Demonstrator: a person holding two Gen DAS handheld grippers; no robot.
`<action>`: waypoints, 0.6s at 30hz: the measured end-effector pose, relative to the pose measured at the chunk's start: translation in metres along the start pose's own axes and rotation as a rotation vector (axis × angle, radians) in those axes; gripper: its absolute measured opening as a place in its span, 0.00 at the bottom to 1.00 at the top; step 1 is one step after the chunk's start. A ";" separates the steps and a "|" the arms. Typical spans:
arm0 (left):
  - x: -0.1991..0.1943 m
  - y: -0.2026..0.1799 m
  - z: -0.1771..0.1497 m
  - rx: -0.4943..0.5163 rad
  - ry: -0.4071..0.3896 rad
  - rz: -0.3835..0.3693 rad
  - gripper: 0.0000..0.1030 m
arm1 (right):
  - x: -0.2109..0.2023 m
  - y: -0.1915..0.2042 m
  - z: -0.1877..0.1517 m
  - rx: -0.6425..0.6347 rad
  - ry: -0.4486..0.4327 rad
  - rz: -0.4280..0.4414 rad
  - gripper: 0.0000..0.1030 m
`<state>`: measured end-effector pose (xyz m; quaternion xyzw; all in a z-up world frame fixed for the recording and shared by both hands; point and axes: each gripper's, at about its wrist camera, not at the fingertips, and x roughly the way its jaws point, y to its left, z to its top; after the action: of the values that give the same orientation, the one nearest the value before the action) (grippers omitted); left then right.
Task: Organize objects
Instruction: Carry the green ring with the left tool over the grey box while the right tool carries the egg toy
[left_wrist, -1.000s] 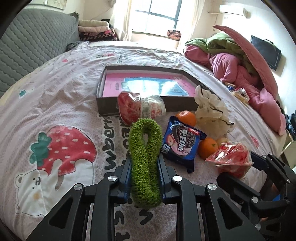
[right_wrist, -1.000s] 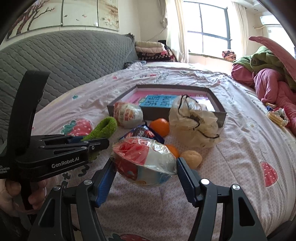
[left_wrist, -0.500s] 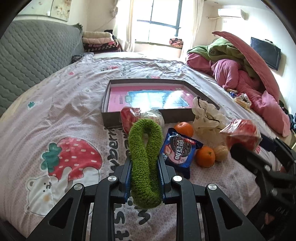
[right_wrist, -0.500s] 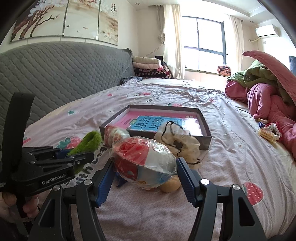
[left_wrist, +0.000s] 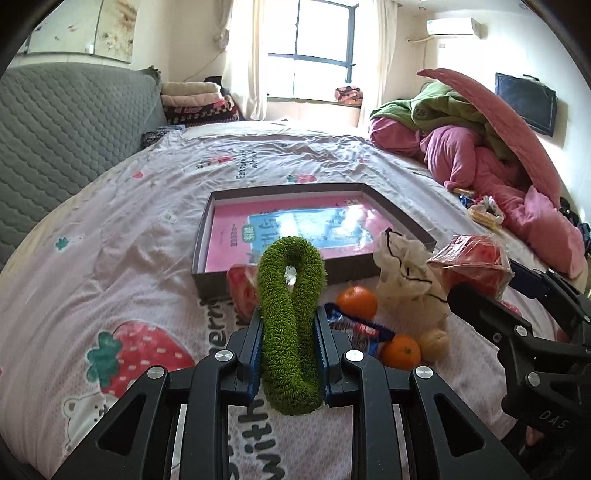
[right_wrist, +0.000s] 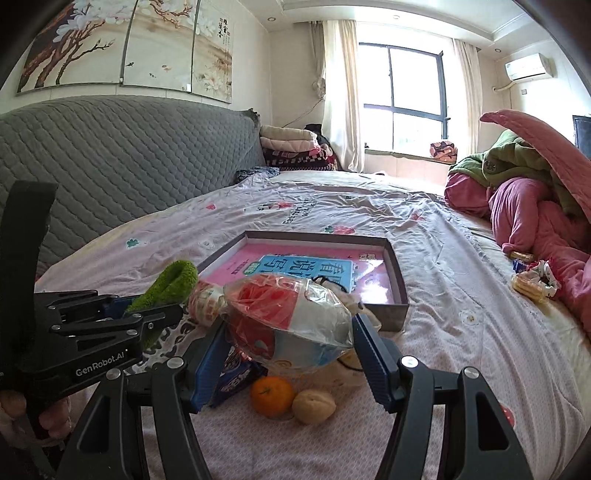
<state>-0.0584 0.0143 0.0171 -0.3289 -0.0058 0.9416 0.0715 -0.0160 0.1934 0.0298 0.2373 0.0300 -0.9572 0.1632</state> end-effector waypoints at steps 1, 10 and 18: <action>0.002 0.001 0.002 -0.002 0.002 -0.003 0.24 | 0.001 0.000 0.001 -0.001 -0.001 -0.001 0.64; 0.016 0.012 0.028 -0.023 -0.011 0.020 0.24 | 0.013 -0.016 0.022 -0.001 -0.049 -0.047 0.64; 0.035 0.025 0.050 -0.039 -0.019 0.024 0.24 | 0.027 -0.021 0.036 -0.022 -0.069 -0.060 0.64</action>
<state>-0.1200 -0.0039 0.0336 -0.3212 -0.0209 0.9453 0.0536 -0.0616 0.2005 0.0484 0.2013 0.0420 -0.9689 0.1379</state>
